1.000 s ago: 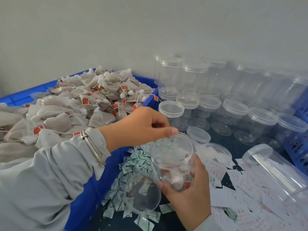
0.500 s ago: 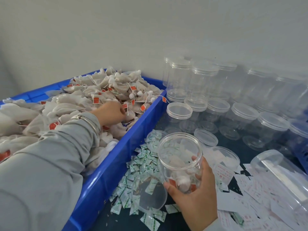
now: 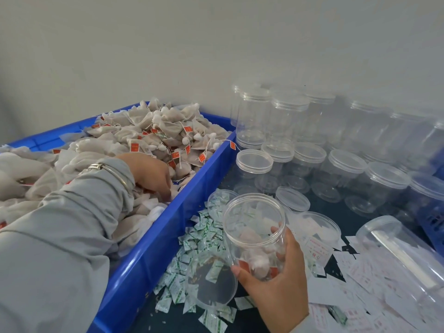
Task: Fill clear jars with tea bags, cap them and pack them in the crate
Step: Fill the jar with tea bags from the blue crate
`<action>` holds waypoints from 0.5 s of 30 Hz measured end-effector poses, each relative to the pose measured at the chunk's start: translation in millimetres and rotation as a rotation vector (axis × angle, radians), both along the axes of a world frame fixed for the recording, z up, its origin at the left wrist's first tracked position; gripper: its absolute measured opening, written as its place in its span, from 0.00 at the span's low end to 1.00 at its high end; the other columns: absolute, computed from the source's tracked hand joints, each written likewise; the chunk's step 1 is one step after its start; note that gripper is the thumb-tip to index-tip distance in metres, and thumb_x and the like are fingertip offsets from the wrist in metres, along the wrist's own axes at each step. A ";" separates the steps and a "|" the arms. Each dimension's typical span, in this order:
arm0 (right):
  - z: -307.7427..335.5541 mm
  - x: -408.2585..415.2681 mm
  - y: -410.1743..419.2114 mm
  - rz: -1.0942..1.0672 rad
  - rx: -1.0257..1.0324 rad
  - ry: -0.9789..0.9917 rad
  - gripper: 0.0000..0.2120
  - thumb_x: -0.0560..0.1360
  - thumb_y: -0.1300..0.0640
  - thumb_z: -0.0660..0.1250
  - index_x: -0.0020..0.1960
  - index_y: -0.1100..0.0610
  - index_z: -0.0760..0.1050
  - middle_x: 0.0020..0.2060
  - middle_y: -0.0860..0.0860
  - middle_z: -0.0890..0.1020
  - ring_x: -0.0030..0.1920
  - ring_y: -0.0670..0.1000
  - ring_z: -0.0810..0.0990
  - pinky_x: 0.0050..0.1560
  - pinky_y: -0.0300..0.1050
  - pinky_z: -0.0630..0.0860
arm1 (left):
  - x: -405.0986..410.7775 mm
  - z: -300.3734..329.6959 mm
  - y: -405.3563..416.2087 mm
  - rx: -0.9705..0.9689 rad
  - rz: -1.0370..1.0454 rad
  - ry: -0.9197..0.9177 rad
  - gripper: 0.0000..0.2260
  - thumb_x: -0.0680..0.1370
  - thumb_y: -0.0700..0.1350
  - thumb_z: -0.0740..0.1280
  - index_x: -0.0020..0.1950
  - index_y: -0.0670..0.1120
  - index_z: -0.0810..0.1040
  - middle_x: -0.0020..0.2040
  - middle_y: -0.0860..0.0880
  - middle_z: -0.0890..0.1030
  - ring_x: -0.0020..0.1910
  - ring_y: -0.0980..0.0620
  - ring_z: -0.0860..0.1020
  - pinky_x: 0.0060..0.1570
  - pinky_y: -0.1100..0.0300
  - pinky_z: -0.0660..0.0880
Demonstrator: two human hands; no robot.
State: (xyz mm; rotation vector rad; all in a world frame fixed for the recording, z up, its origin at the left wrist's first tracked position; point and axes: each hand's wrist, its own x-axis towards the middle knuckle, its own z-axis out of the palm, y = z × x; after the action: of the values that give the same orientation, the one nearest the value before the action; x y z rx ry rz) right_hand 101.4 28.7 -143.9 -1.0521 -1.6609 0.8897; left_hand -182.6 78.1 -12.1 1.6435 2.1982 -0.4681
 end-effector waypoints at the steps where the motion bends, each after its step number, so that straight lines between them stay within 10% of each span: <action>1: 0.3 -0.1 -0.1 -0.006 0.000 -0.003 0.49 0.46 0.35 0.76 0.62 0.21 0.54 0.62 0.35 0.69 0.63 0.45 0.71 0.55 0.48 0.78 | 1.3 -0.6 0.4 0.000 -0.003 0.000 0.16 0.73 0.55 0.69 0.57 0.50 0.81 0.52 0.52 0.82 0.49 0.52 0.77 0.52 0.57 0.72; 8: 0.2 -1.3 0.6 -0.010 -0.012 0.009 0.49 0.46 0.36 0.76 0.60 0.19 0.54 0.62 0.40 0.71 0.63 0.47 0.72 0.57 0.51 0.77 | 10.9 -6.8 4.6 0.008 -0.008 -0.020 0.17 0.76 0.50 0.67 0.65 0.52 0.74 0.49 0.54 0.77 0.48 0.54 0.76 0.45 0.62 0.70; 15: -4.0 -0.6 4.6 -0.006 0.016 0.008 0.49 0.48 0.42 0.80 0.61 0.28 0.58 0.61 0.41 0.73 0.62 0.44 0.72 0.56 0.36 0.72 | 7.2 -12.4 7.2 0.245 0.091 -0.047 0.10 0.80 0.47 0.62 0.47 0.44 0.79 0.40 0.48 0.79 0.33 0.54 0.72 0.32 0.64 0.67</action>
State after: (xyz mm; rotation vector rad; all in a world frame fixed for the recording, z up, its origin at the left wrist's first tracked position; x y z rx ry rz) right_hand 100.8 33.4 -147.9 -1.0406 -1.6550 0.8744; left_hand -175.4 85.3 -24.5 1.6437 2.3596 -0.1372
